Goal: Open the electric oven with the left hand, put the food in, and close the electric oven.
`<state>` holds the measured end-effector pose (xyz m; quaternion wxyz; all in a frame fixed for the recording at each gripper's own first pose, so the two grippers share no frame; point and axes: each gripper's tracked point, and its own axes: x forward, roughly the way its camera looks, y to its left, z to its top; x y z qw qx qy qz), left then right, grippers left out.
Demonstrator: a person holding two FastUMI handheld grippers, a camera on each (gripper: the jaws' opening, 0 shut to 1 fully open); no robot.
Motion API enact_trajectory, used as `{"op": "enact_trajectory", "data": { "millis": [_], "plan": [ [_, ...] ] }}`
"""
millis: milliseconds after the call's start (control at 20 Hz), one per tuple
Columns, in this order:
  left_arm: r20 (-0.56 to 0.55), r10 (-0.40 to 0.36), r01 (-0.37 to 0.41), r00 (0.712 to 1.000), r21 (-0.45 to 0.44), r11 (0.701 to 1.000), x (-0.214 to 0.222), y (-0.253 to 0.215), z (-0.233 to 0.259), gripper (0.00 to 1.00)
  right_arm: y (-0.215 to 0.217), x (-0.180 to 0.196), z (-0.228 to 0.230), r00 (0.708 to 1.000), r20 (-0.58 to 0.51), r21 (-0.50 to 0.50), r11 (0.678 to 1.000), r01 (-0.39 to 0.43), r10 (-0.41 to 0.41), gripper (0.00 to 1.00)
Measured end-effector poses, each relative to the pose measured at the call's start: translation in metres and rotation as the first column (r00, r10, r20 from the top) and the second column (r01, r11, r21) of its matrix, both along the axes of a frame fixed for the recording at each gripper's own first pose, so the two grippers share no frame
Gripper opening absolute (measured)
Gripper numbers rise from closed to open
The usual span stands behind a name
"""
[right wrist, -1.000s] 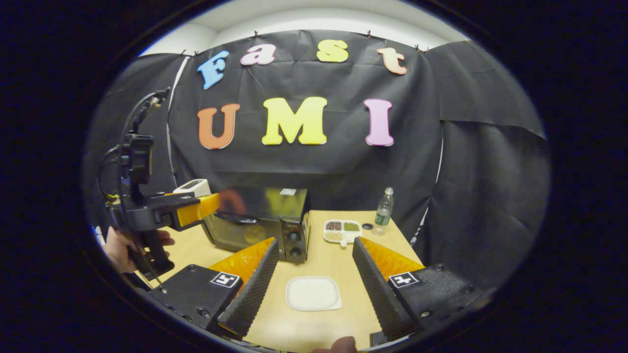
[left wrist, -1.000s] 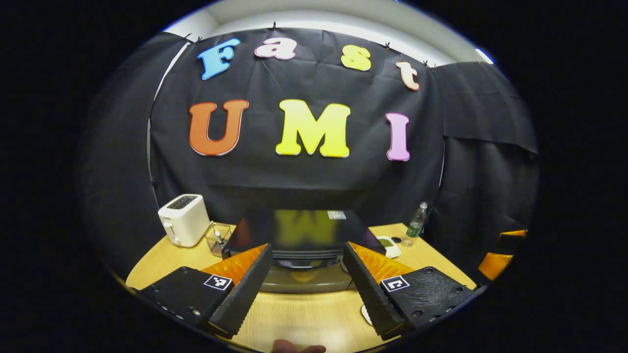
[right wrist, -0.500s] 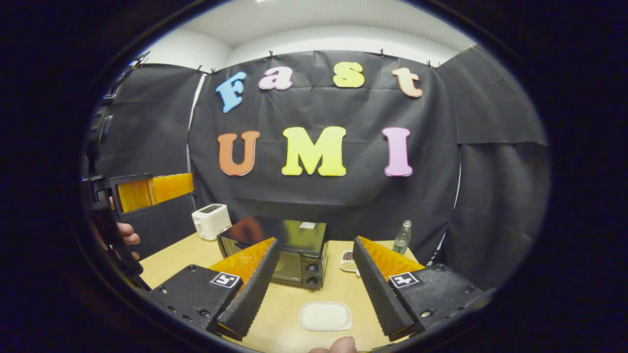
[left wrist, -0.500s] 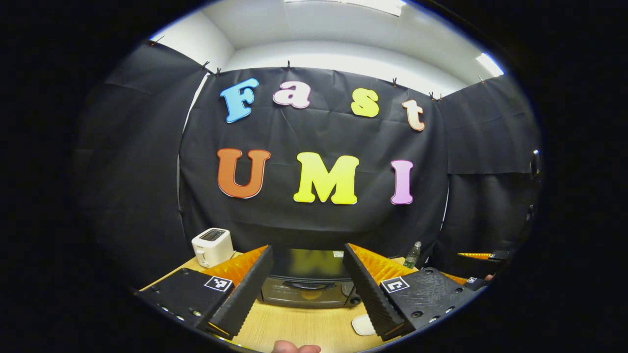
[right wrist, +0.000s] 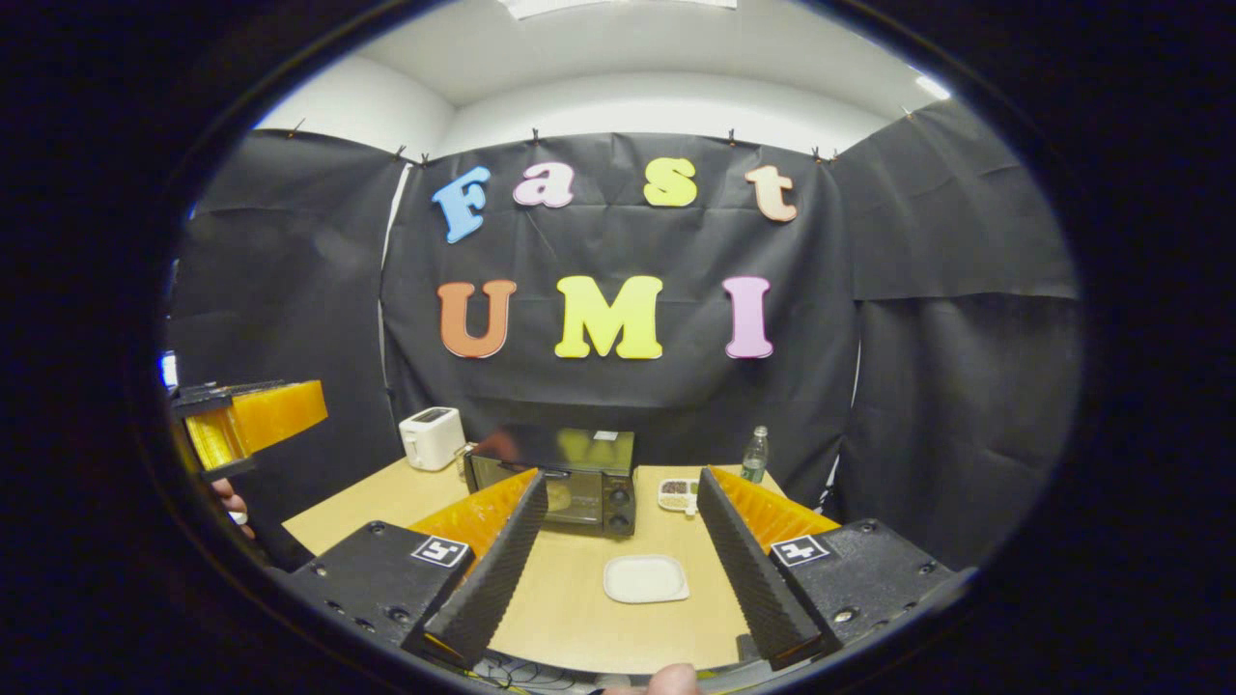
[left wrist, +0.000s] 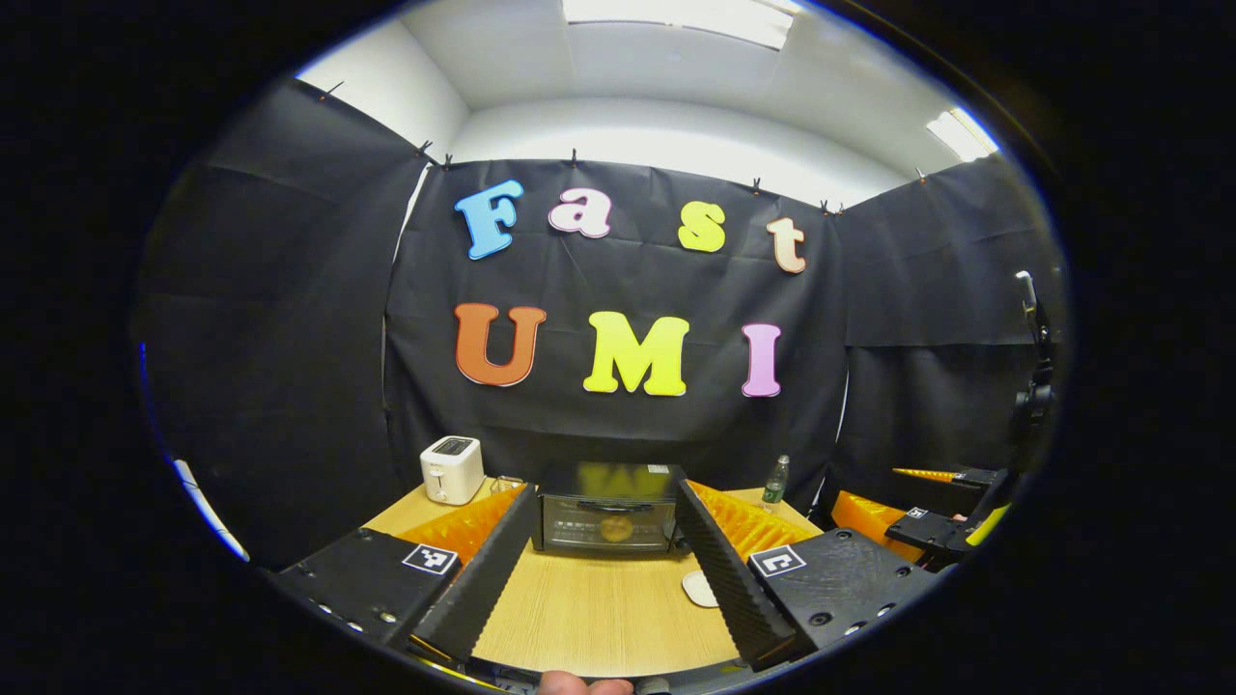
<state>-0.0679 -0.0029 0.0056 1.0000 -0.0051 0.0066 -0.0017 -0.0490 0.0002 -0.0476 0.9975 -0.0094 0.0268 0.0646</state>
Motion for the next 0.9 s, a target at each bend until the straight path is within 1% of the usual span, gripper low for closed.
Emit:
{"op": "enact_trajectory", "data": {
  "millis": [100, 250, 500, 650, 750, 900],
  "plan": [
    [-0.013, -0.018, 0.018, 1.0, -0.009, 1.0, -0.026, -0.002, -0.003, 0.94, 0.008, -0.027, 0.001, 1.0, 0.0, -0.003, 1.0, -0.001, 0.001, 0.98],
    [-0.028, -0.048, 0.048, 0.998, -0.014, 0.999, -0.055, -0.005, 0.001, 0.94, 0.014, -0.057, 0.009, 1.0, 0.008, 0.003, 1.0, 0.016, -0.016, 0.98],
    [-0.03, -0.056, 0.054, 0.998, -0.041, 0.998, -0.079, -0.001, 0.014, 0.94, 0.027, -0.092, 0.025, 0.999, 0.021, 0.01, 1.0, 0.026, -0.026, 0.97],
    [-0.022, -0.049, 0.048, 0.999, -0.029, 0.998, -0.089, 0.006, 0.025, 0.94, 0.031, -0.103, 0.025, 1.0, 0.001, 0.006, 1.0, 0.021, -0.022, 0.98],
    [-0.014, -0.045, 0.045, 0.999, -0.024, 0.999, -0.09, 0.01, 0.028, 0.94, 0.032, -0.106, 0.03, 1.0, 0.016, 0.007, 1.0, 0.025, -0.025, 0.98],
    [-0.023, -0.018, 0.018, 1.0, -0.007, 1.0, -0.095, 0.02, 0.022, 0.94, 0.04, -0.107, 0.024, 1.0, 0.007, 0.008, 1.0, 0.008, -0.008, 0.98]
  ]
}}
